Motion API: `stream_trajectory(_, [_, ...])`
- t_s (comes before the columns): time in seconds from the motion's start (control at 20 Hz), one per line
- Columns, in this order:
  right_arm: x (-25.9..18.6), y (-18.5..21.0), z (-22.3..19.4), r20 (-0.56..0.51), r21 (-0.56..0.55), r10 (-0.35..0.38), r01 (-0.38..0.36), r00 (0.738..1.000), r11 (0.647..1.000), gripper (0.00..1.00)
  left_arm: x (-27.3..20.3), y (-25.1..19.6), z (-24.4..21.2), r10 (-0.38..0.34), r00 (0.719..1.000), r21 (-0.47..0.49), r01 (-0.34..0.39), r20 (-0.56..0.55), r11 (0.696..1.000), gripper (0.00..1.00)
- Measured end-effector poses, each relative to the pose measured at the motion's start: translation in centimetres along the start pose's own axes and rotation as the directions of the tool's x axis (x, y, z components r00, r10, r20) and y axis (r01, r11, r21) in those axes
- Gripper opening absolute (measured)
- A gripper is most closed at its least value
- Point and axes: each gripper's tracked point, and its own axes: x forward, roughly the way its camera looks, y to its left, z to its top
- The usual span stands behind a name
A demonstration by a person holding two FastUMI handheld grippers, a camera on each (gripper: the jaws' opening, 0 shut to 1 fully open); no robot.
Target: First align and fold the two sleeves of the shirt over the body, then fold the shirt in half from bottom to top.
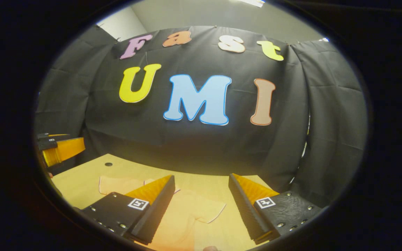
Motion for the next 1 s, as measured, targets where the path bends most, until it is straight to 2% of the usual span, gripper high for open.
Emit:
stream_trajectory(0.1, [0.3,0.0,-0.2,-0.005,-0.008,0.006,-0.006,1.0,1.0,0.96,-0.1,0.0,-0.2,0.01,1.0,-0.007,-0.01,-0.005,1.0,0.94])
stream_trajectory(0.15, [0.4,0.0,-0.3,-0.007,-0.01,0.01,-0.011,1.0,1.0,0.96,-0.2,0.1,-0.4,0.016,1.0,-0.007,-0.017,-0.008,1.0,0.97])
stream_trajectory(0.3, [1.3,0.0,-1.1,-0.026,-0.001,0.029,-0.029,0.999,1.0,0.96,-0.3,0.0,-0.9,0.029,0.999,0.009,-0.029,-0.019,1.0,0.94])
stream_trajectory(0.45, [2.7,-0.1,-2.4,-0.056,0.011,0.041,-0.04,0.998,0.999,0.96,-0.3,-0.3,-1.4,0.034,0.999,0.017,-0.034,-0.025,0.999,0.95])
stream_trajectory(0.7, [6.8,-1.1,-6.6,-0.147,0.043,0.049,-0.043,0.988,0.998,0.96,0.4,-0.8,-2.4,0.04,0.998,0.024,-0.039,-0.041,0.999,0.94])
stream_trajectory(1.0, [11.6,-2.8,-12.7,-0.29,0.044,0.027,-0.015,0.957,0.999,0.96,1.1,-0.6,-3.7,0.065,0.995,0.033,-0.063,-0.075,0.997,0.96])
